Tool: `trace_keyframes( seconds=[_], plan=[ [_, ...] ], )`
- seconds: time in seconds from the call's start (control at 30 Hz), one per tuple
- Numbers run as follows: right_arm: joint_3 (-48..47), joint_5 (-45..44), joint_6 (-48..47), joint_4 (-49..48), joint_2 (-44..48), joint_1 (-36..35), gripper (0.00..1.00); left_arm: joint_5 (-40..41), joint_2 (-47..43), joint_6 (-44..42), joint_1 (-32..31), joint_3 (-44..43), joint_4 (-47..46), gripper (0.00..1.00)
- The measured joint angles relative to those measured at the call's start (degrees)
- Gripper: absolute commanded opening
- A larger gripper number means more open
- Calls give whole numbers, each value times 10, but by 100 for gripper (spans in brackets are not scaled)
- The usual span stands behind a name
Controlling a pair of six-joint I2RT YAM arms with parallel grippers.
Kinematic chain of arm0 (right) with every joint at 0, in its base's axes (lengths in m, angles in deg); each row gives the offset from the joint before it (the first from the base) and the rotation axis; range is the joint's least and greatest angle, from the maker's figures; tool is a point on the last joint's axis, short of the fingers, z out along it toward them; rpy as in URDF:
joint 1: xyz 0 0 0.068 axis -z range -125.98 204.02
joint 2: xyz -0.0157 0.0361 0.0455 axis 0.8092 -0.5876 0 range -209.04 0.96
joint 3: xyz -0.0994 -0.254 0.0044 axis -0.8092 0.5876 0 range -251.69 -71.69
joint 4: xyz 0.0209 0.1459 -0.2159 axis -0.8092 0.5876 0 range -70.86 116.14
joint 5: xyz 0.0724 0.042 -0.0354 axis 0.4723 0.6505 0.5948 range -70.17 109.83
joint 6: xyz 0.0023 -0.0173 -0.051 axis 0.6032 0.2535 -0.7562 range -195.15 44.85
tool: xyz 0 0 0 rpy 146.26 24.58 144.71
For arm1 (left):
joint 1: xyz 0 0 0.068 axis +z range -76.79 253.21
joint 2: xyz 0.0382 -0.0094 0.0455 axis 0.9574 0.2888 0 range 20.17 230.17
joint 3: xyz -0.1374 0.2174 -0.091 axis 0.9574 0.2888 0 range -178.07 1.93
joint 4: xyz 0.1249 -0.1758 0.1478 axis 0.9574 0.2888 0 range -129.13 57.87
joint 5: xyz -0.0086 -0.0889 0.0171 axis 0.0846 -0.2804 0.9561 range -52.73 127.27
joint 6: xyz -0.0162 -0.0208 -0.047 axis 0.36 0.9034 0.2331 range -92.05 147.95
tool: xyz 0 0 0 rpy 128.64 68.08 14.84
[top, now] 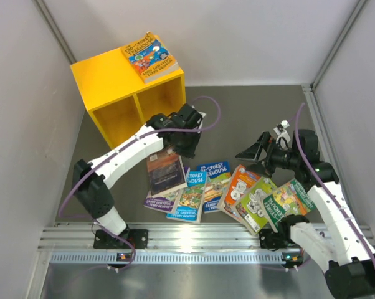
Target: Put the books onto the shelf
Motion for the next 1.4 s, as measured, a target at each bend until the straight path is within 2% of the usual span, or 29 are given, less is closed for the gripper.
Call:
trace_keyframes(
  seconds=[0.13,0.23,0.3,0.33,0.37,0.57,0.73,1.0,1.2,1.4],
  plan=[
    [0,-2,-1,0,0,0,98,-48,31,12,-58,-71,-30,0],
    [-1,-3,-5,0,-4,0,98,-55,58,26,-107,-106,-45,2],
    [-1,-4,-7,0,-10,0,98,-31,64,41,-124,-110,-40,19],
    [-1,-4,-9,0,-14,0,98,-15,64,49,-121,-106,-35,33],
    [-1,-4,-10,0,-16,0,98,5,59,58,-110,-100,-30,38],
    [-1,-4,-21,-1,-31,0,99,108,0,81,23,-16,2,53],
    [-1,-3,-32,-6,-63,0,99,178,-50,87,89,48,31,56],
    [-24,-3,-21,-64,-150,-38,99,207,-121,104,222,176,38,56],
    [-74,-11,11,-168,-259,-115,99,201,-130,119,242,247,6,55],
    [-148,-24,32,-263,-417,-177,98,176,-123,138,245,313,-47,53]
  ],
)
